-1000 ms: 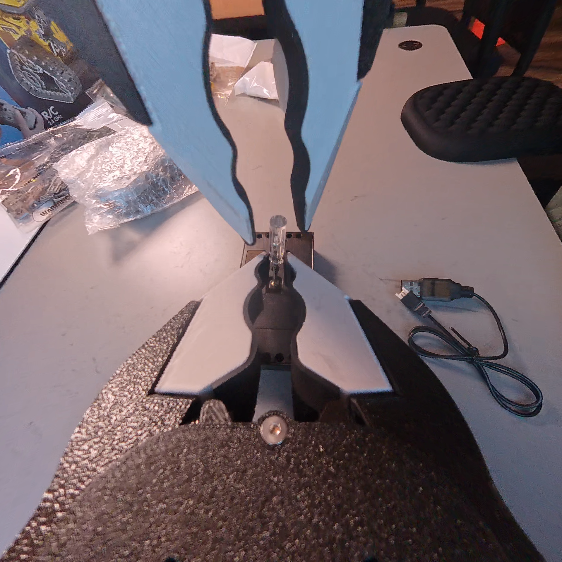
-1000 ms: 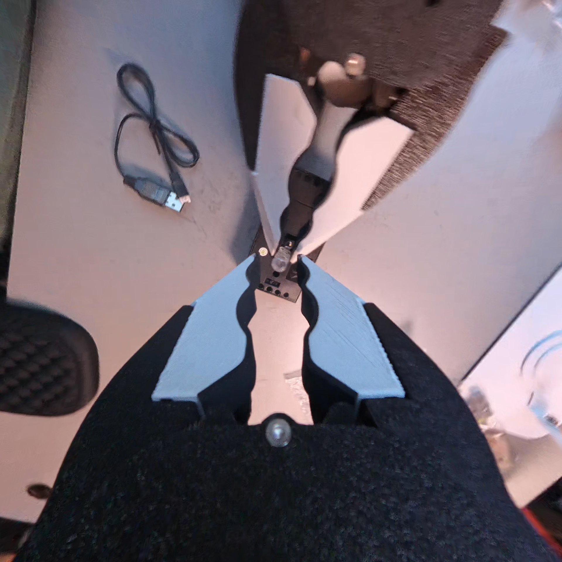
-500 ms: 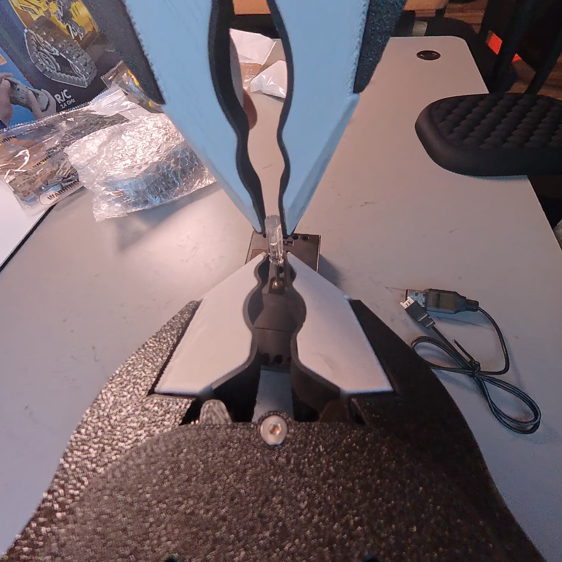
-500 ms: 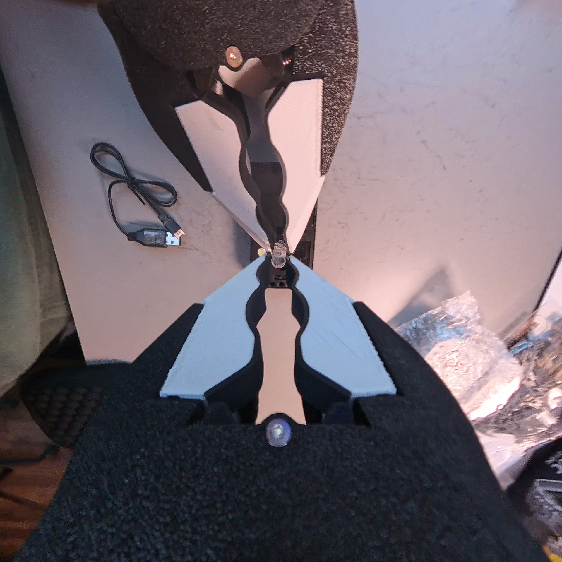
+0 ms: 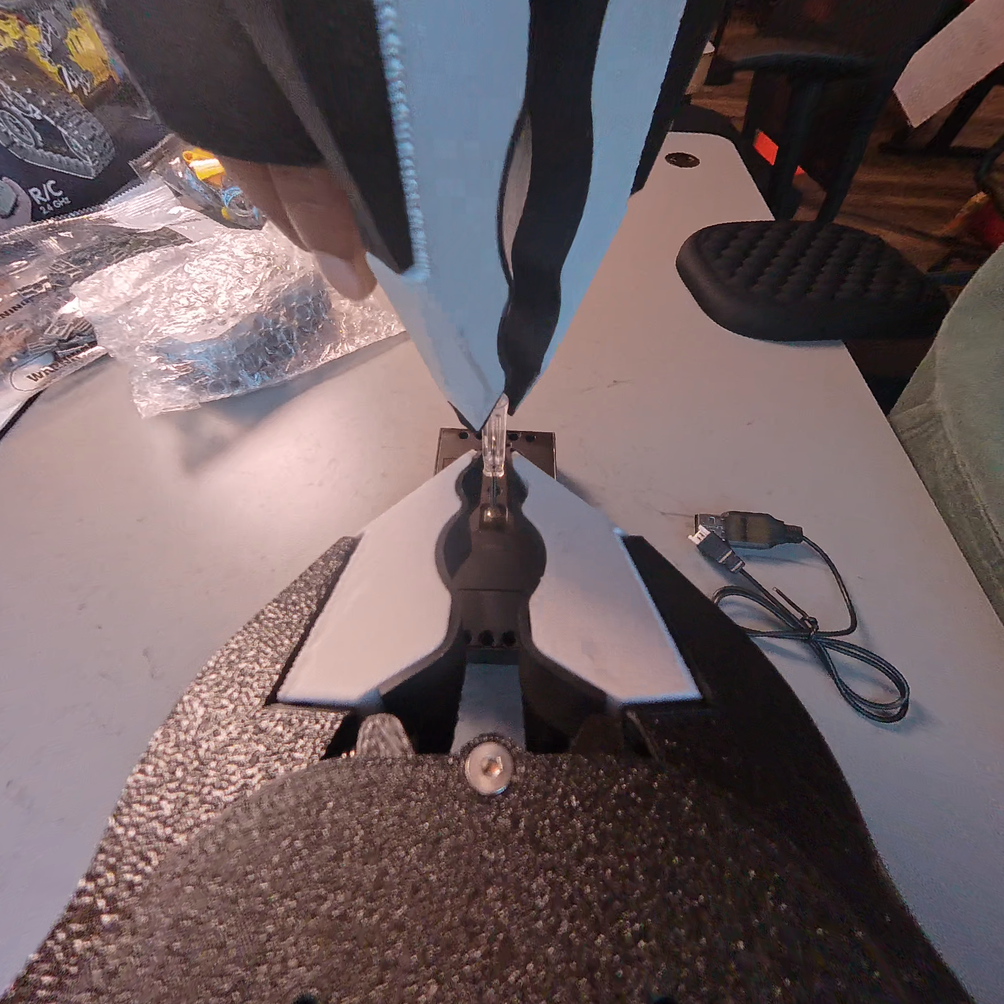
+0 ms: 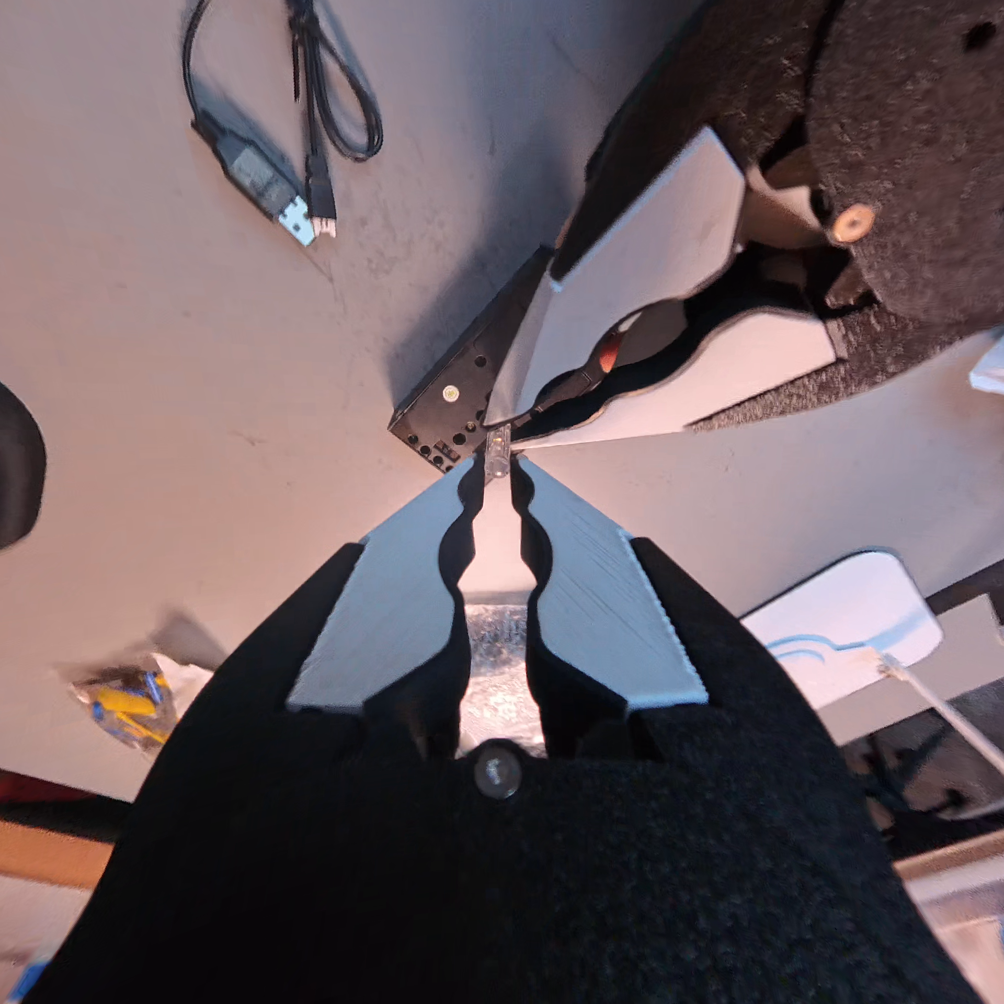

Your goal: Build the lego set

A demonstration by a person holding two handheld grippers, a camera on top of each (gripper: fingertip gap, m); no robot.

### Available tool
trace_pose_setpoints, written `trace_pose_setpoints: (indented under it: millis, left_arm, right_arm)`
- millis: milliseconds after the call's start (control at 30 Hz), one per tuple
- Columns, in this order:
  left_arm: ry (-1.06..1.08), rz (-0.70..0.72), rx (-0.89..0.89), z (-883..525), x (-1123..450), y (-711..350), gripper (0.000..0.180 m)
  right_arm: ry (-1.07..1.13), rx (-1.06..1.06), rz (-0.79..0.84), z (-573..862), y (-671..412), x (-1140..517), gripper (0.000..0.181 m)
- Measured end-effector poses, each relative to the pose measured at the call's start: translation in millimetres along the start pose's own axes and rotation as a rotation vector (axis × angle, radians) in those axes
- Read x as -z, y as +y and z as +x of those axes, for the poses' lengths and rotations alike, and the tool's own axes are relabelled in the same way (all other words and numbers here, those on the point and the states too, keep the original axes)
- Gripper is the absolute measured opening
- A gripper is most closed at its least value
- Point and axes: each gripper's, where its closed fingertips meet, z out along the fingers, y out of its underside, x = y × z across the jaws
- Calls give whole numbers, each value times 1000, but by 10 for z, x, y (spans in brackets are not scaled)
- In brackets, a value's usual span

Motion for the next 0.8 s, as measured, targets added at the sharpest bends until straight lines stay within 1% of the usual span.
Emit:
trace_pose_setpoints:
  millis: [67,133,200,300,367,400,533,800]
  left_arm:
    - [-28,-1,-10,-20,7,6,8]
    - [-50,-5,-17,-31,14,11,7]
    - [-69,-11,-25,-42,18,15,7]
    - [-85,-17,-29,-46,15,16,7]
    - [-93,-20,-27,-50,14,16,7]
    - [-100,-22,-27,-56,15,17,7]
    - [-110,-26,-27,-52,17,18,7]
    - [-123,-31,-28,-66,18,21,7]
  right_arm:
    - [34,-136,42,39,24,5,9]
    - [40,-319,105,53,29,37,19]
    - [5,-502,150,12,20,63,24]
    - [-39,-776,174,-18,30,46,21]
    - [-84,-946,235,0,-25,44,20]
    - [-88,-980,237,6,-13,35,18]
    - [-67,-986,205,14,24,-21,8]
    - [-95,-1005,175,62,19,-13,7]
